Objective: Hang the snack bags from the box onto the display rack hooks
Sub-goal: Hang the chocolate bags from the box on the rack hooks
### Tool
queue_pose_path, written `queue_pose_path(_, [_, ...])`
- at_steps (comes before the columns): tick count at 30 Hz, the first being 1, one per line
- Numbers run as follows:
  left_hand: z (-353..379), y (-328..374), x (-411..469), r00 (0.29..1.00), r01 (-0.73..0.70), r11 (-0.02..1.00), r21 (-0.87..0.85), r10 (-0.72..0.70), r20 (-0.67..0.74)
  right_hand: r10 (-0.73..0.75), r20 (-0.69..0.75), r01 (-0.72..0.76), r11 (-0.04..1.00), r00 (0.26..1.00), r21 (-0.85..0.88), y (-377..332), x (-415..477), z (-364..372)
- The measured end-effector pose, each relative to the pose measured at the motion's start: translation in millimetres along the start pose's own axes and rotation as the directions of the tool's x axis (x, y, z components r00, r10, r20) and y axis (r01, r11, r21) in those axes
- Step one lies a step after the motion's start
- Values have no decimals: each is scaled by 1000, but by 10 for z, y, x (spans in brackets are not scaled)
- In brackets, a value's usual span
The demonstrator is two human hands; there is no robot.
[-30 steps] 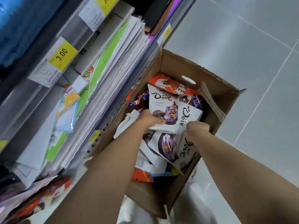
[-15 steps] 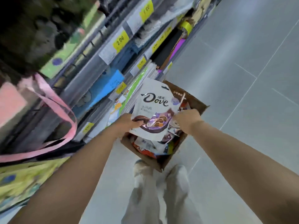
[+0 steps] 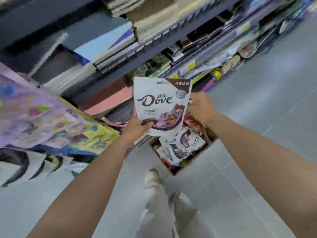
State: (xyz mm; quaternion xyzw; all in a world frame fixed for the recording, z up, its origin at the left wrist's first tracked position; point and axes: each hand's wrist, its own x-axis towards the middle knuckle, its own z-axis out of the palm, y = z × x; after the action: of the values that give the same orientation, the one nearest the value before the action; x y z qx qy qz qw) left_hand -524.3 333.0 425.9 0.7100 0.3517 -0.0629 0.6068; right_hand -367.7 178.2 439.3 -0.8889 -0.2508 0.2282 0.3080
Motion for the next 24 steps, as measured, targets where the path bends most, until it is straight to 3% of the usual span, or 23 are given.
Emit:
queue_pose_path(5, [-37,90,-606,980,-42,992,-118,18,-196,-150,-165,174,975,975,138,-569,-335,-197])
queue_pose_path(9, [-164,132,-1011,970,2,936,-351,-86,-226,41,-242,0,986,969,168,-758,-560,-168])
queue_pose_path(11, [-307,88,-1197,973,-12,898,-439,-90,-211,220,-119,-161,911,968,380,-820,-692,-118])
queue_pose_path(13, [-472,21,-1407,975,-18,876,-483,-91,-201,332,139,-351,755,933,554,-893,-835,-11])
queue_pose_path(16, [-753,-122,-1743,979,-11,846,-533,-99,-178,239,429,-480,600,871,640,-1107,-1027,188])
queue_pose_path(21, [-1243,-435,-2297,977,-29,819,-572,-97,-188,78,506,-490,416,859,766,-1589,-1313,581])
queue_pose_path(24, [-1506,-595,-2568,958,-26,844,-535,-131,-253,127,381,-398,416,916,818,-1849,-1530,798])
